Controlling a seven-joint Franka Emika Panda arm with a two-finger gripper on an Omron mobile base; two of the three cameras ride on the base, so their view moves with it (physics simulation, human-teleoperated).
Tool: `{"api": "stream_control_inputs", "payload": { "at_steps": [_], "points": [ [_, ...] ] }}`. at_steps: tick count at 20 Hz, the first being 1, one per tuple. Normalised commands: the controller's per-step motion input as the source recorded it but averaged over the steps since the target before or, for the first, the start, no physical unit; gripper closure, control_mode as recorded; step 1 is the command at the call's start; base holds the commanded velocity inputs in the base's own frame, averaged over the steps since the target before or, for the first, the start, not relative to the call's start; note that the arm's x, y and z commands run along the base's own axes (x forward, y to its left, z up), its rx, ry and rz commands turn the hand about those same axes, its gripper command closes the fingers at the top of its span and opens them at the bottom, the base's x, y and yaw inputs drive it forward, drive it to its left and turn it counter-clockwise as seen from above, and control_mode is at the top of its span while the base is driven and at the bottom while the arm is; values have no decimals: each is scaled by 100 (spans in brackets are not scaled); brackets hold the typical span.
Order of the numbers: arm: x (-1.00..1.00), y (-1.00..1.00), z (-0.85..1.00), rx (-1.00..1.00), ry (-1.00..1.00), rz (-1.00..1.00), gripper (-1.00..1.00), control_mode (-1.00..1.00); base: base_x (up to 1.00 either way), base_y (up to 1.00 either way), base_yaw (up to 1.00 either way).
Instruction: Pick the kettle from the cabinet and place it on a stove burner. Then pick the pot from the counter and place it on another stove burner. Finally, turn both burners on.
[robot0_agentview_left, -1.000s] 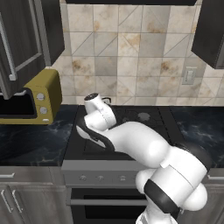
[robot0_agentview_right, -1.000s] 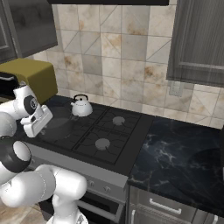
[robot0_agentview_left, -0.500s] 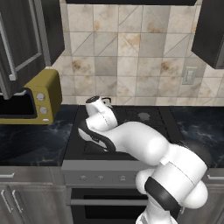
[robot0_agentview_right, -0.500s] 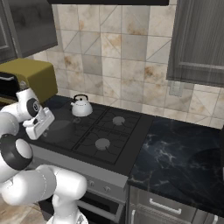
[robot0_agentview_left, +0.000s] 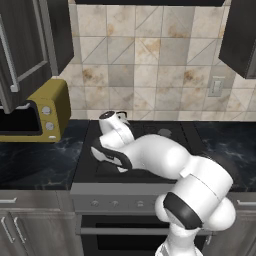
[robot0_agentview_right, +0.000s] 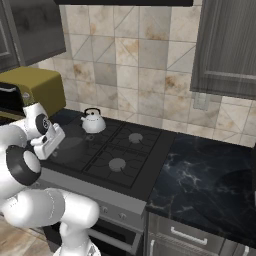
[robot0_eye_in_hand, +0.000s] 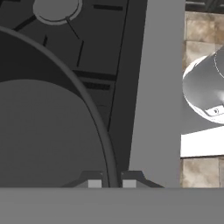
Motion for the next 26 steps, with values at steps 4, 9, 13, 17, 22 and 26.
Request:
{"api": "stream_control_inputs", "payload": {
  "at_steps": [4, 9, 13, 17, 22, 26],
  "points": [
    [21, 0, -9, 0, 0, 0, 100, -100, 0, 0, 0],
    [24, -1, -11, 0, 0, 0, 100, -100, 0, 0, 0],
    [20, 0, -12, 0, 0, 0, 100, -100, 0, 0, 0],
    [3, 0, -3, 0, 0, 0, 100, -100, 0, 0, 0],
    [0, 0, -9, 0, 0, 0, -100, -100, 0, 0, 0],
    [0, 0, -2, 0, 0, 0, -100, -100, 0, 0, 0]
  ]
}}
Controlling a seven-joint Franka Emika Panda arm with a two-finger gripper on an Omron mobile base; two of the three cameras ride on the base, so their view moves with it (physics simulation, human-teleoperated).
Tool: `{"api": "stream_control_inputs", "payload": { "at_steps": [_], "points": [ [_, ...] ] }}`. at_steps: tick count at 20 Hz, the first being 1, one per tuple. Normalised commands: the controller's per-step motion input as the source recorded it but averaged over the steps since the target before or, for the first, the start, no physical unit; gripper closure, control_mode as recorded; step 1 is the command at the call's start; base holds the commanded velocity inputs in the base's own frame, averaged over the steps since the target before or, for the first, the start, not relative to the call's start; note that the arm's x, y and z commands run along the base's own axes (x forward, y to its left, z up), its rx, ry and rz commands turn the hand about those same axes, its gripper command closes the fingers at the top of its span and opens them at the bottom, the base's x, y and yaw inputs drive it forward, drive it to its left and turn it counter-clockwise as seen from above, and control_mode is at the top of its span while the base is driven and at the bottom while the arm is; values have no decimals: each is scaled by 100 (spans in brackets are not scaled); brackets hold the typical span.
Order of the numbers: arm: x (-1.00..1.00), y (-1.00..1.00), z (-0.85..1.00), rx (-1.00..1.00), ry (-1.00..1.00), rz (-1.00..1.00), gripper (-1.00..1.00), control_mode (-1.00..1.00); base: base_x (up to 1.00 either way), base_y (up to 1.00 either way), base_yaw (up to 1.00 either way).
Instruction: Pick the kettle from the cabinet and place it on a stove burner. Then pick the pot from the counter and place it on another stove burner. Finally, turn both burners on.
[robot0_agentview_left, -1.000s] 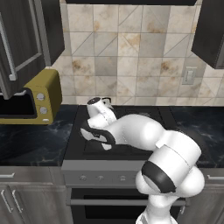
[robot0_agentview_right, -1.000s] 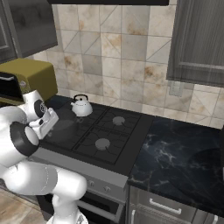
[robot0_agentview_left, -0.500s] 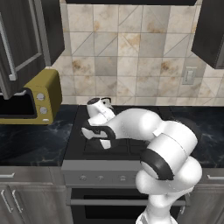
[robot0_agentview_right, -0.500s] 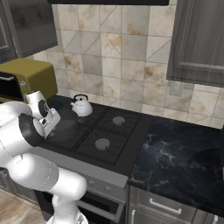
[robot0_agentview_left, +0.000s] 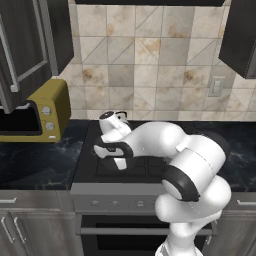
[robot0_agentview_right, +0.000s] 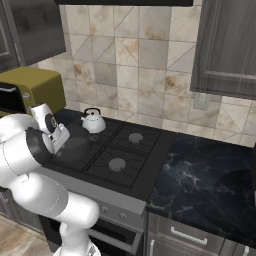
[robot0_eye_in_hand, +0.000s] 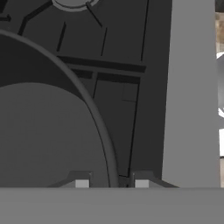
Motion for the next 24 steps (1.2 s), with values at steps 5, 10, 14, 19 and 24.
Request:
{"api": "stream_control_inputs", "payload": {
  "at_steps": [5, 10, 14, 19, 24],
  "points": [
    [0, 0, -3, 0, -2, 0, -100, -100, 0, 0, 0],
    [-19, 8, 4, 0, -8, 0, -100, -100, 0, 0, 0],
    [-25, 10, 30, 0, -12, 1, -100, -100, 0, 0, 0],
    [-10, 0, 41, 0, -14, 4, -100, -100, 0, 0, 0],
    [-12, 0, 33, 0, -15, 6, -100, -100, 0, 0, 0]
  ]
}}
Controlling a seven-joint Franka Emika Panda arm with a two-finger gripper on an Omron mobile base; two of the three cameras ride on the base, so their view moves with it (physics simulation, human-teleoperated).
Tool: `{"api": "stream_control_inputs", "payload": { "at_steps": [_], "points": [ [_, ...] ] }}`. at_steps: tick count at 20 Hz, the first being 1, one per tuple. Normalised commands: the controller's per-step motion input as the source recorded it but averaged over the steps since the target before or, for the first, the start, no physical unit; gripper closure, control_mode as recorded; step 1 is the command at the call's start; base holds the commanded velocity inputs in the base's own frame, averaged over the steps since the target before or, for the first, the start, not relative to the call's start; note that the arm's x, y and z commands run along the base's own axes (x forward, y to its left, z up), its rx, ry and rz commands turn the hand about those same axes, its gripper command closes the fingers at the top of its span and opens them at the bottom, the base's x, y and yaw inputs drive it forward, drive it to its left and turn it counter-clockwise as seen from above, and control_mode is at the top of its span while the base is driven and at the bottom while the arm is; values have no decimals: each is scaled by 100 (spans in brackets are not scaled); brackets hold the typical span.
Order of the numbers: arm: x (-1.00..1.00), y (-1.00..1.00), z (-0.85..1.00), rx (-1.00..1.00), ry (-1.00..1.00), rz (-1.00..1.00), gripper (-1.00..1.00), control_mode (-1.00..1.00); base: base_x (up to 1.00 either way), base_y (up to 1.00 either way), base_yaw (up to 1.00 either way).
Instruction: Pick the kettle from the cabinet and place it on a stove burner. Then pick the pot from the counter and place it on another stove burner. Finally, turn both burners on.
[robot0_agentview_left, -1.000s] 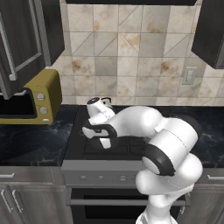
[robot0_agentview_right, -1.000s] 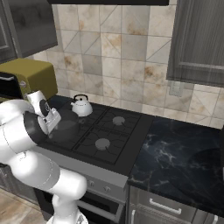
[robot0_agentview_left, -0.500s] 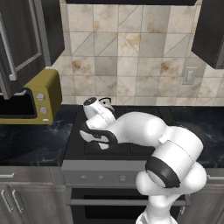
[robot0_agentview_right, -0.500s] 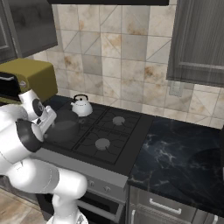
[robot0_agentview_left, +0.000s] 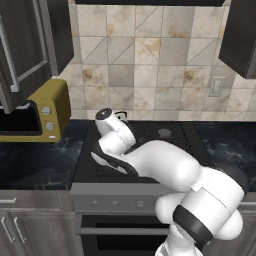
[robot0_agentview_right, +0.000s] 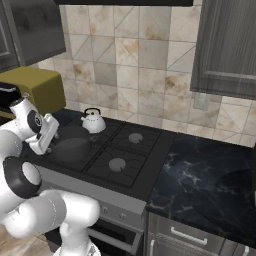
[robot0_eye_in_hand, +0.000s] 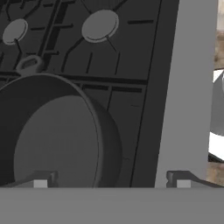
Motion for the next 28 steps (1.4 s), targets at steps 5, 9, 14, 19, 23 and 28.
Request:
{"api": "stream_control_inputs", "payload": {
  "at_steps": [5, 9, 14, 19, 23, 28],
  "points": [
    [-38, 4, 8, 0, -10, 8, -100, -100, 0, 0, 0],
    [-45, 4, 2, 0, -11, 9, -100, -100, 0, 0, 0],
    [-54, 4, 2, -1, -14, 8, -100, -100, 0, 0, 0],
    [-57, 8, 0, -2, -12, 7, -100, -100, 0, 0, 0],
    [-47, 0, -8, 0, 0, 6, -100, -100, 0, 0, 0],
    [-44, 4, -14, -1, 0, 4, -100, -100, 0, 0, 0]
  ]
}}
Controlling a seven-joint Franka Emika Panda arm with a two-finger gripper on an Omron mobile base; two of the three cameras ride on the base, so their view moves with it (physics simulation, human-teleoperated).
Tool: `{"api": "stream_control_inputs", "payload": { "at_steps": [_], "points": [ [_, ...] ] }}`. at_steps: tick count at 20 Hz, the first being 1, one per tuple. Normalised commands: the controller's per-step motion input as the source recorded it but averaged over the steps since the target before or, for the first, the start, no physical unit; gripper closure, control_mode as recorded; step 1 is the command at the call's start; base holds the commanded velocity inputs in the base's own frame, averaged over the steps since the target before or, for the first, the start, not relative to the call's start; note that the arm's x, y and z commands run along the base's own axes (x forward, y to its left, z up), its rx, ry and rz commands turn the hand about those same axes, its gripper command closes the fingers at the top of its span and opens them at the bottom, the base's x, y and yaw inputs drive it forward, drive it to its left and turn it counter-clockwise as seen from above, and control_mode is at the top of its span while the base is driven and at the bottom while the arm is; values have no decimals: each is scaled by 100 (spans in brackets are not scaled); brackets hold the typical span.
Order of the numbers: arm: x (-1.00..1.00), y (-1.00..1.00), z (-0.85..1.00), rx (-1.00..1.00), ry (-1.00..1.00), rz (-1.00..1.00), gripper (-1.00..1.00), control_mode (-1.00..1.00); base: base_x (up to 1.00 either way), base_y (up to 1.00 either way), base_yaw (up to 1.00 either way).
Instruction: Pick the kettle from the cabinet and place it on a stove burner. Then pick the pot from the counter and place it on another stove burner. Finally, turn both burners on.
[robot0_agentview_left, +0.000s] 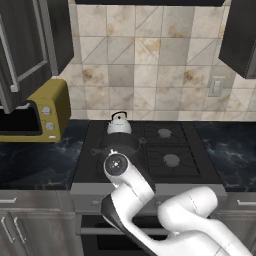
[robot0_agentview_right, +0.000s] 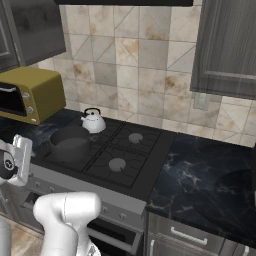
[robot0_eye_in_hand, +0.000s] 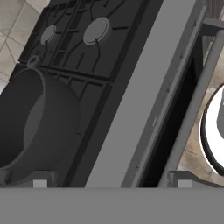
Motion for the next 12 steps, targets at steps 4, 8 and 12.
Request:
{"api": "stream_control_inputs", "payload": {
  "at_steps": [4, 8, 12],
  "points": [
    [-25, 9, -33, -3, 0, 2, -100, -100, 0, 0, 0],
    [-19, 8, -29, -4, 0, 0, -100, -100, 0, 0, 0],
    [-8, 9, -25, -6, 0, 0, -100, -100, 0, 0, 0]
  ]
}}
